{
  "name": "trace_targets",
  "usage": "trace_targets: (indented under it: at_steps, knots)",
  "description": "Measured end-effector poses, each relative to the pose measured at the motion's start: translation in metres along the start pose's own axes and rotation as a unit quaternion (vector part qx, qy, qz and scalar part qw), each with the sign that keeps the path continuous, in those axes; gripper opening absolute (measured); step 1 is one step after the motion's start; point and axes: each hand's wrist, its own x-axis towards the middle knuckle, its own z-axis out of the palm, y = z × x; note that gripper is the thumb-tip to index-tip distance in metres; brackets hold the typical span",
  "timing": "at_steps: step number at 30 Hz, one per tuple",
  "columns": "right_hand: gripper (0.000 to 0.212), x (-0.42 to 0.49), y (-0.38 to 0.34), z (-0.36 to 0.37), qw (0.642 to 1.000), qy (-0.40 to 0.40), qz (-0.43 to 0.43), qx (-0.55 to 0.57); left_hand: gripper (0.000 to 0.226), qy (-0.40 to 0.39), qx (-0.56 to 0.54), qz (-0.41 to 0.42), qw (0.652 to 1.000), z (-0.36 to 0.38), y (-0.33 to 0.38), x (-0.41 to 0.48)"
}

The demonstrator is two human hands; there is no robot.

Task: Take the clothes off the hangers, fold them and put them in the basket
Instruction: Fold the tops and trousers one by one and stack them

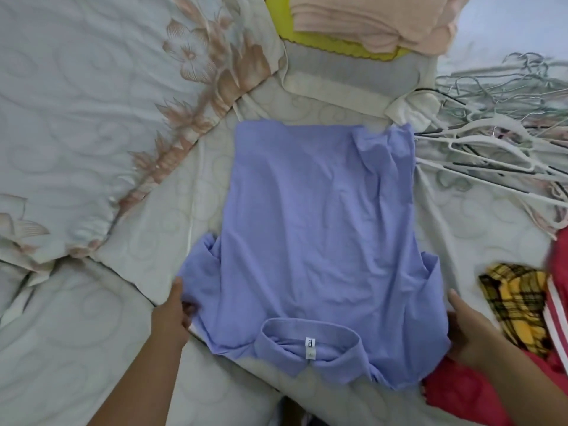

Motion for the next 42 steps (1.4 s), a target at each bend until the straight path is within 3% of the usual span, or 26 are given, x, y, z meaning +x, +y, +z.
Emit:
trace_targets:
  at_steps: [3,5,6,8,10,13,15,17,18,19,20,22,23,25,28,31,34,36,38,39,40,41,42]
  knots:
    - [0.028,-0.007,-0.012,0.006,0.998,-0.064,0.021,0.013,0.032,-0.003,-0.003,-0.027,1.0,0.007,0.004,0.011]
    - [0.024,-0.007,-0.015,-0.002,0.996,-0.04,-0.066,-0.039,0.027,-0.031,-0.007,-0.034,0.999,0.008,0.009,0.013]
    - [0.02,-0.009,-0.016,-0.009,0.983,0.011,-0.158,-0.095,0.021,-0.041,-0.019,-0.036,0.998,0.007,0.011,0.015]
    - [0.021,-0.02,-0.017,-0.025,0.902,0.178,-0.325,-0.22,0.012,-0.047,-0.03,-0.032,0.998,-0.001,0.013,0.018]
    - [0.028,-0.026,-0.011,-0.046,0.834,0.263,-0.4,-0.274,0.008,-0.049,-0.042,-0.018,0.998,-0.016,0.01,0.028]
    - [0.028,-0.017,0.002,-0.061,0.817,0.29,-0.394,-0.305,0.003,-0.057,-0.081,-0.035,0.994,-0.03,0.004,0.033]
    - [0.03,-0.009,0.005,-0.056,0.783,0.315,-0.423,-0.331,0.009,-0.093,-0.098,-0.063,0.989,-0.028,0.003,0.024]
    - [0.02,-0.007,0.006,-0.034,0.749,0.261,-0.485,-0.368,0.01,-0.142,-0.136,-0.088,0.977,-0.025,0.011,0.011]
    - [0.016,-0.004,0.009,-0.022,0.757,0.204,-0.497,-0.373,0.029,-0.17,-0.146,-0.091,0.97,-0.025,0.015,0.01]
    - [0.017,0.003,0.013,-0.013,0.778,0.15,-0.486,-0.369,0.052,-0.188,-0.141,-0.095,0.967,-0.025,0.017,0.01]
    - [0.02,0.014,0.015,-0.011,0.81,0.121,-0.452,-0.354,0.061,-0.187,-0.144,-0.1,0.967,-0.025,0.016,0.015]
    - [0.014,0.039,0.021,-0.014,0.884,0.129,-0.354,-0.279,0.038,-0.167,-0.158,-0.083,0.97,-0.022,0.019,0.021]
    - [0.009,0.05,0.023,-0.019,0.904,0.157,-0.32,-0.235,0.03,-0.148,-0.147,-0.065,0.976,-0.02,0.018,0.026]
    - [0.014,0.054,0.023,-0.019,0.906,0.204,-0.321,-0.186,0.024,-0.114,-0.137,-0.026,0.984,-0.021,0.019,0.031]
    - [0.039,0.045,0.022,-0.014,0.895,0.203,-0.349,-0.193,0.049,-0.075,-0.145,0.002,0.987,-0.035,0.016,0.033]
    - [0.06,0.044,0.026,-0.037,0.91,0.263,-0.295,-0.122,0.056,-0.061,-0.158,0.031,0.985,-0.051,0.015,0.028]
    - [0.067,0.035,0.017,-0.04,0.889,0.287,-0.317,-0.163,0.034,-0.059,-0.146,0.041,0.987,-0.055,0.022,0.025]
    - [0.059,0.022,0.012,-0.019,0.846,0.277,-0.393,-0.231,0.022,-0.076,-0.128,0.059,0.987,-0.045,0.031,0.015]
    - [0.045,0.003,0.016,0.015,0.821,0.22,-0.462,-0.253,0.023,-0.115,-0.104,0.101,0.983,-0.026,0.041,-0.011]
    - [0.033,-0.001,0.022,0.033,0.832,0.164,-0.476,-0.233,0.025,-0.142,-0.08,0.129,0.978,-0.013,0.043,-0.03]
    - [0.021,-0.009,0.026,0.054,0.865,0.087,-0.456,-0.193,0.025,-0.177,-0.047,0.157,0.971,0.001,0.045,-0.052]
    - [0.023,-0.015,0.028,0.074,0.899,0.01,-0.415,-0.141,0.023,-0.221,-0.005,0.18,0.959,0.016,0.046,-0.074]
    - [0.041,-0.017,0.03,0.091,0.929,-0.055,-0.353,-0.1,0.022,-0.275,0.037,0.192,0.941,0.031,0.044,-0.095]
